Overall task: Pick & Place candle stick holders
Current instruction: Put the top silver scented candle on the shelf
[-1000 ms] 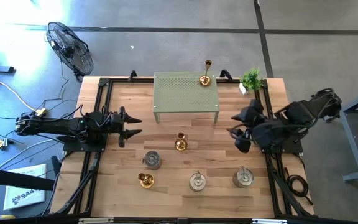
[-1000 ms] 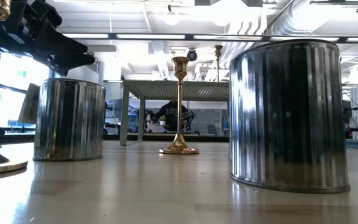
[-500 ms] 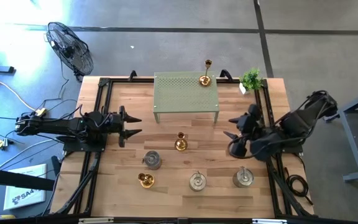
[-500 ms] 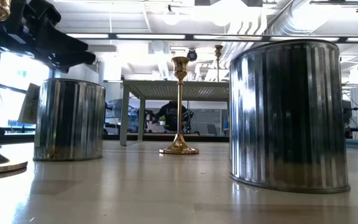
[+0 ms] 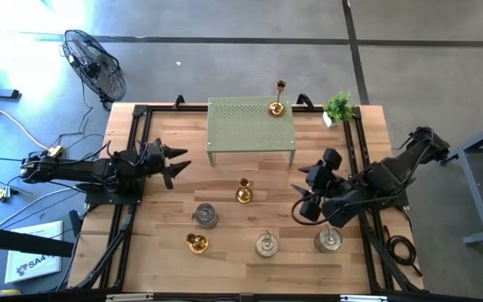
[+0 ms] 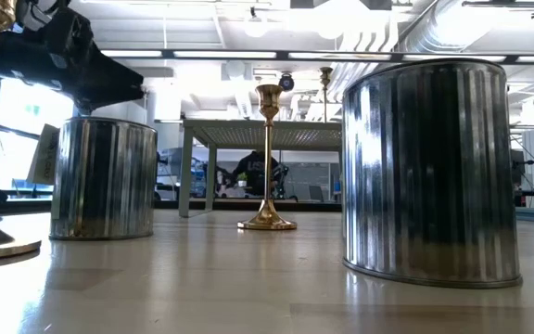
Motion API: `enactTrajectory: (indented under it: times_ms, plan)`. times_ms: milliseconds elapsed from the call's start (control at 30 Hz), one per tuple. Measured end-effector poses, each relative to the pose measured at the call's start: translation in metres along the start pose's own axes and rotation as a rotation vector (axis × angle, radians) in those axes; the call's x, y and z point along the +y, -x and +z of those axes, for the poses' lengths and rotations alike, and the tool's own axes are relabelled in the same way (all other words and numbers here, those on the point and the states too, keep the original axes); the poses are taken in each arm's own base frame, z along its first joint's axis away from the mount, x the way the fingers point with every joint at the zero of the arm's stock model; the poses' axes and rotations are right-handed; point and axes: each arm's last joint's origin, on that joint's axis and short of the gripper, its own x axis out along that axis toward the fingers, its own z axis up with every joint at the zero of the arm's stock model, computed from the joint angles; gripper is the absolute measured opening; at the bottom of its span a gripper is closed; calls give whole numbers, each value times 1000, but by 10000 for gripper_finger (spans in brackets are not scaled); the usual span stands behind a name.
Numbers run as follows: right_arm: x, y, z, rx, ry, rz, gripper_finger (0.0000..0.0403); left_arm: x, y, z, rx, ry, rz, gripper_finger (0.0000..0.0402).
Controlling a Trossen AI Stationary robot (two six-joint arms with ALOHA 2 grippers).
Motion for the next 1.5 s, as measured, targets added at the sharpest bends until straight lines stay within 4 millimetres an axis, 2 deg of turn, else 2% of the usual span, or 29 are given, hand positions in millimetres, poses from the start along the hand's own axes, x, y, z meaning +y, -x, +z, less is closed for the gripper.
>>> enactTrajectory:
  times_ms: [267,500,633,833,900,1100,1267,1500]
  plan:
    - [3,0,3,-24,-20,26,224,-4,1,-2,33,-91,-142,218]
    - [3,0,3,-22,-23,33,224,-4,1,-1,30,-100,-149,224]
    - [3,0,3,-22,-23,33,224,-3,0,-1,24,-112,-120,264]
    - [3,0,4,-23,-25,32,224,-3,0,-1,20,-124,-100,369]
    - [3,0,4,-23,-25,31,224,-3,0,-1,21,-124,-103,392]
    - [3,0,4,-24,-25,31,224,-6,1,-2,41,-124,-232,363]
    - [3,0,4,-24,-25,31,224,-7,1,-2,44,-123,-247,355]
    - [3,0,4,-28,2,25,224,-10,2,-6,128,18,-363,354]
